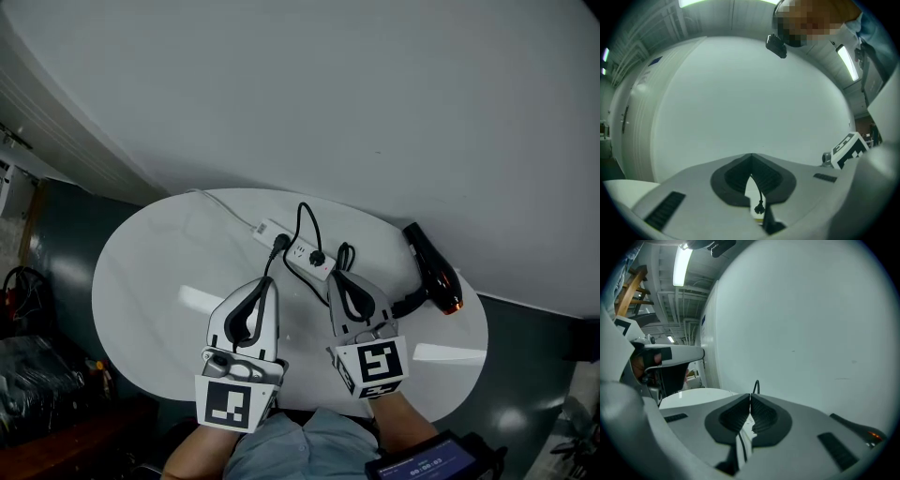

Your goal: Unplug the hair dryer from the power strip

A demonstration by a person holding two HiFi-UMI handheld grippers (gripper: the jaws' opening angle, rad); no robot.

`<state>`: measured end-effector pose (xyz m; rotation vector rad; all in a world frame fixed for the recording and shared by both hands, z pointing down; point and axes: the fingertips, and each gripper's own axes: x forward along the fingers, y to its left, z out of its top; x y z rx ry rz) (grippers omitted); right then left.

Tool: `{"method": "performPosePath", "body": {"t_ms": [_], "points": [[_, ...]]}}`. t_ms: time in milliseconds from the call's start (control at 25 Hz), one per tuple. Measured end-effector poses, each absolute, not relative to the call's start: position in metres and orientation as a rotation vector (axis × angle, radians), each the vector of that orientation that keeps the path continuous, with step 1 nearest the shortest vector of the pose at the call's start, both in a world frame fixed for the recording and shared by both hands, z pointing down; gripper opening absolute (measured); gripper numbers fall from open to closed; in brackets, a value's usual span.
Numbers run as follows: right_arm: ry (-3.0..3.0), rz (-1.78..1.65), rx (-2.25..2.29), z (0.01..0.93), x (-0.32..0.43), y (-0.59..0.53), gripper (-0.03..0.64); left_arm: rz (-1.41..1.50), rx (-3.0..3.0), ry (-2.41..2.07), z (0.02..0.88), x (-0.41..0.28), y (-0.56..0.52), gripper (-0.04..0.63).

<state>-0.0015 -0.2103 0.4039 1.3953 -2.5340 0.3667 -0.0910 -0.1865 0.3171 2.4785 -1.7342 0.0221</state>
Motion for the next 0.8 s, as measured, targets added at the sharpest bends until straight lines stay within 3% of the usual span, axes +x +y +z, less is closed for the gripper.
{"method": "performPosePath", "body": {"t_ms": [800], "points": [[-2.464, 0.538, 1.255, 0.499, -0.016, -0.238, 0.006, 0.163, 2.311, -1.685, 0.402, -0.103, -0.218, -0.002]]}}
